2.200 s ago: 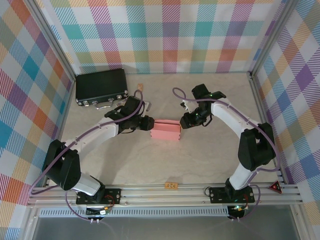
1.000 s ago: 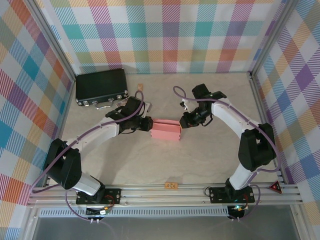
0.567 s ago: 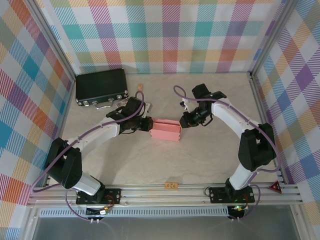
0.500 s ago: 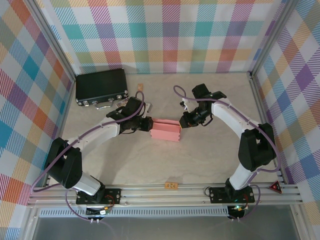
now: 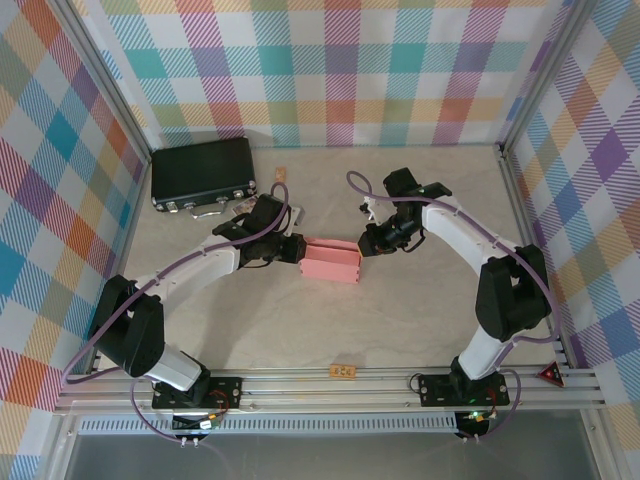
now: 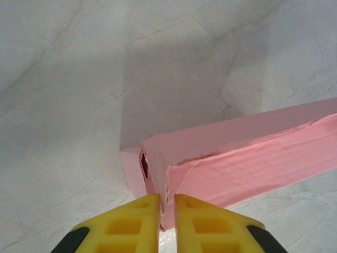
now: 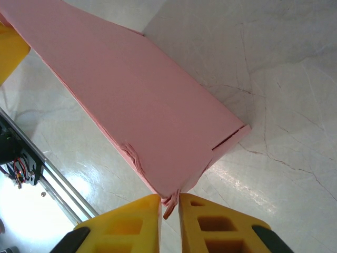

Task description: Fold the paper box

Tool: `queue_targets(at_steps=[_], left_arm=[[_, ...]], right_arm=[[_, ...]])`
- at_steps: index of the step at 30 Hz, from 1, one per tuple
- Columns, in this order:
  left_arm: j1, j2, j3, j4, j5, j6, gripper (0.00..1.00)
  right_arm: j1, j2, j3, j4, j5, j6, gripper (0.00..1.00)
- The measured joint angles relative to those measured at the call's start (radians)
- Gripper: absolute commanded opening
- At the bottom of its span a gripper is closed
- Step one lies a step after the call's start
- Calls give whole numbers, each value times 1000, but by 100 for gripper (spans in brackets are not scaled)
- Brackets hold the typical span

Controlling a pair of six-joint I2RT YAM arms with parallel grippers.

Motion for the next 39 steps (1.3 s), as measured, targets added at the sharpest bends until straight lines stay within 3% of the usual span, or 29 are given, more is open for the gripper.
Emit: queue_targets(at_steps=[39], left_arm=[[0, 14, -15, 3, -26, 0, 14]], right_arm=[[0, 37, 15, 6, -52, 23, 18]])
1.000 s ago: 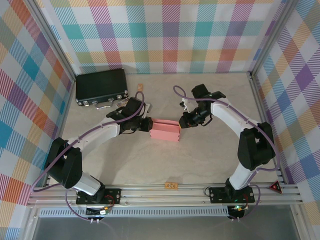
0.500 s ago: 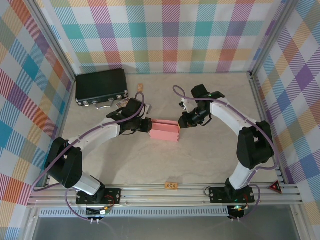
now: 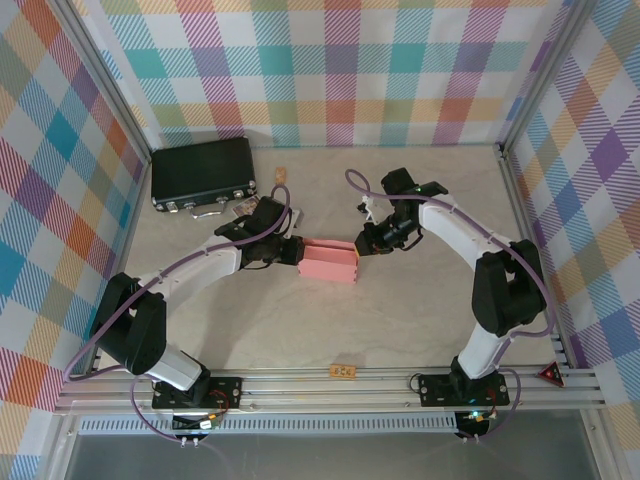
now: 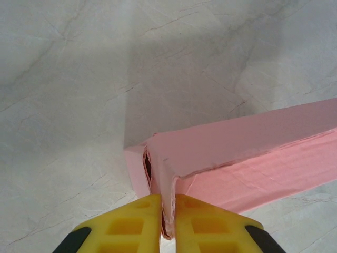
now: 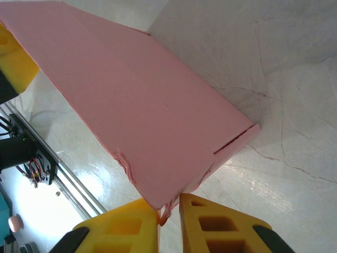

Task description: Fold the paper box

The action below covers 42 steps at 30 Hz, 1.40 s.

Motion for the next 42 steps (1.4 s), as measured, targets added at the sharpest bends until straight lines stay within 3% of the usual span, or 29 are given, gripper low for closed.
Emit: queue_targets(at_steps=[42], left_arm=[[0, 0, 0, 0, -16, 0, 14]], right_arm=[[0, 24, 15, -17, -27, 20, 17]])
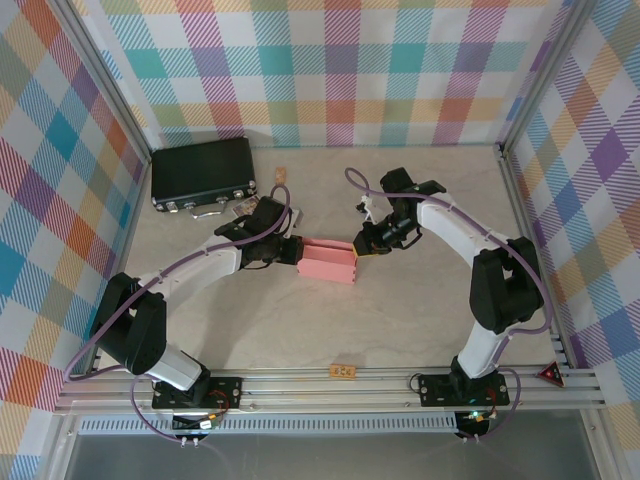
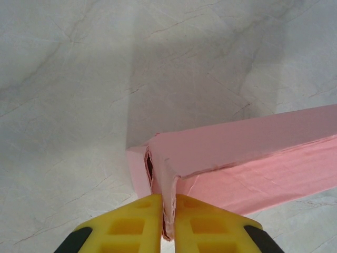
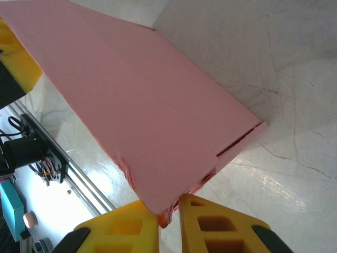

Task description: Fold the paper box

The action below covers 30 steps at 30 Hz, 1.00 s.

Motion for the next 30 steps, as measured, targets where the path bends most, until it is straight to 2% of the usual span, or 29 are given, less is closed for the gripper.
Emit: queue_targets(at_steps=[19, 30], left_arm=[[0, 0, -4, 0, -8, 3, 15], [0, -4, -6, 0, -11, 5, 22]], right_arm=[[0, 8, -1, -5, 9, -3, 16], [15, 8, -6, -5, 18, -3, 16]])
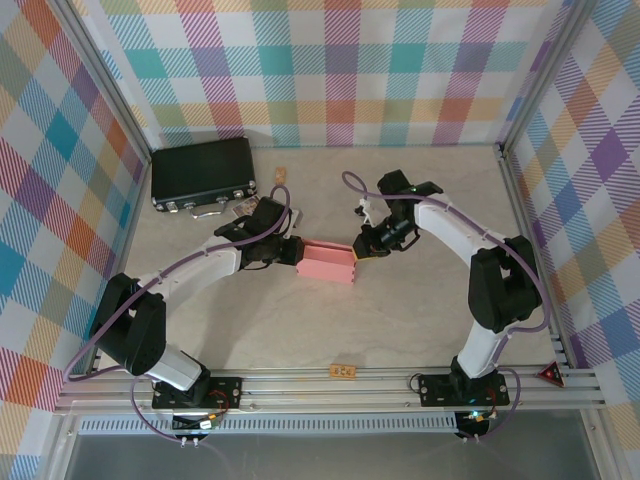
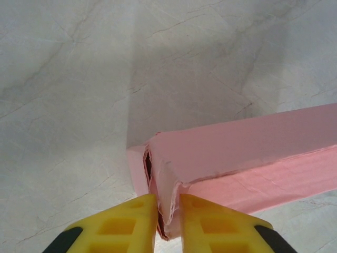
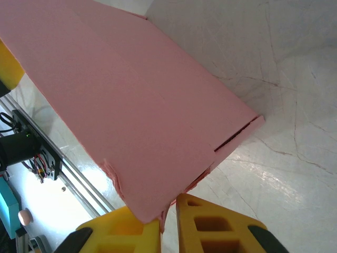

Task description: Fold the paper box

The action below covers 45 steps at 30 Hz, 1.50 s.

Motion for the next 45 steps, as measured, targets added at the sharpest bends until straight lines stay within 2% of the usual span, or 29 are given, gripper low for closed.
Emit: queue_targets(at_steps=[12, 20, 30, 36, 45], left_arm=[[0, -18, -28, 11, -10, 3, 32], [0, -107, -99, 23, -39, 11, 40], [0, -179, -112, 86, -80, 10, 43], [0, -179, -112, 105, -102, -5, 47], [0, -129, -80, 134, -119, -34, 47]], right_arm=[[15, 0, -6, 1, 28, 1, 16], [20, 0, -6, 1, 29, 1, 16], [26, 0, -6, 1, 34, 1, 16], [27, 0, -6, 1, 36, 1, 16], [30, 0, -6, 1, 37, 0, 16]])
